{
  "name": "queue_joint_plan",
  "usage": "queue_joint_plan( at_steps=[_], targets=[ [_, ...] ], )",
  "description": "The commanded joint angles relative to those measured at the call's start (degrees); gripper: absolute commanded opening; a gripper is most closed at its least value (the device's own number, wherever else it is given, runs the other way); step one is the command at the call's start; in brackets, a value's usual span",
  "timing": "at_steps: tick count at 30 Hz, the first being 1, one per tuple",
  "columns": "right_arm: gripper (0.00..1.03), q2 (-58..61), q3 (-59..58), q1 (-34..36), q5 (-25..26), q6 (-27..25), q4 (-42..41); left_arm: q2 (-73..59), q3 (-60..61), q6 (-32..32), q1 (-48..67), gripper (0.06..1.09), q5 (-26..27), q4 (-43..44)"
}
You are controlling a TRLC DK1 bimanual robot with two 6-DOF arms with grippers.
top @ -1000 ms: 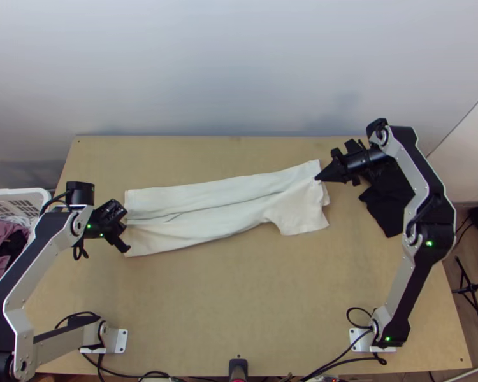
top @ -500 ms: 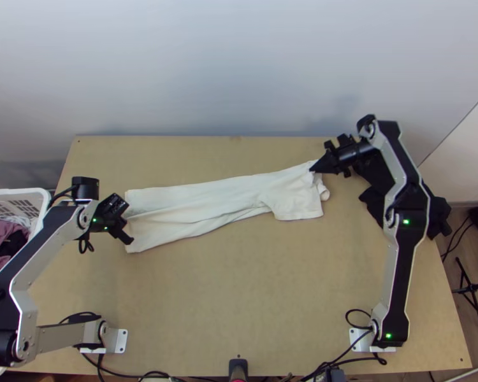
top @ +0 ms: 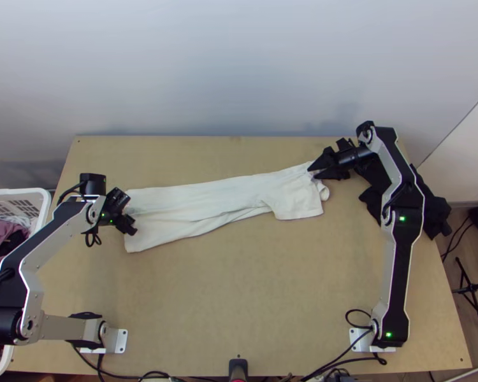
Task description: Fold the t-shirt
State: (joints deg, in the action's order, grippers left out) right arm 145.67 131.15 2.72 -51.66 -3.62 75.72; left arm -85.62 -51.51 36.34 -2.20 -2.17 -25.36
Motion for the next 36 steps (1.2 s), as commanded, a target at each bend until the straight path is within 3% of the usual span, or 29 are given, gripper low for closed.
queue_joint_plan(
  at_steps=[1,8,15,21,24,28,31,33,36],
  targets=[
    [0.97,-4.51,-0.90,0.71,0.33,-6.84,1.80,0.90,-1.23,-1.53,-1.32,1.04,-4.33,3.92],
    [0.98,-8.91,-0.90,3.17,0.42,-10.71,2.85,3.71,-5.80,-1.80,-7.03,1.04,-3.54,-0.65],
    [0.98,-13.04,-4.33,4.66,0.42,-15.81,9.27,2.30,-7.64,-5.40,-8.79,1.04,9.73,-18.58],
    [0.98,-19.63,-9.07,3.52,0.42,-21.34,12.43,-3.32,-8.96,-12.69,-11.95,1.03,24.76,-23.33],
    [0.98,-21.74,-9.42,1.76,0.42,-27.58,18.23,-6.13,-10.46,-15.42,-12.74,1.03,26.52,-22.71],
    [0.98,-28.33,-16.37,-0.61,0.51,-32.07,18.32,-9.82,-12.83,-18.85,-13.80,1.01,32.41,-22.89],
    [0.97,-31.14,-20.15,-1.40,0.77,-33.21,16.65,-11.49,-14.06,-20.78,-13.89,1.01,33.82,-22.27],
    [0.89,-31.14,-22.08,-2.19,0.68,-32.95,15.07,-12.20,-14.50,-21.84,-13.80,1.01,34.08,-21.39],
    [0.68,-31.06,-24.98,-4.30,0.77,-32.95,11.99,-12.37,-14.94,-23.15,-14.15,1.01,34.43,-20.43]
  ],
)
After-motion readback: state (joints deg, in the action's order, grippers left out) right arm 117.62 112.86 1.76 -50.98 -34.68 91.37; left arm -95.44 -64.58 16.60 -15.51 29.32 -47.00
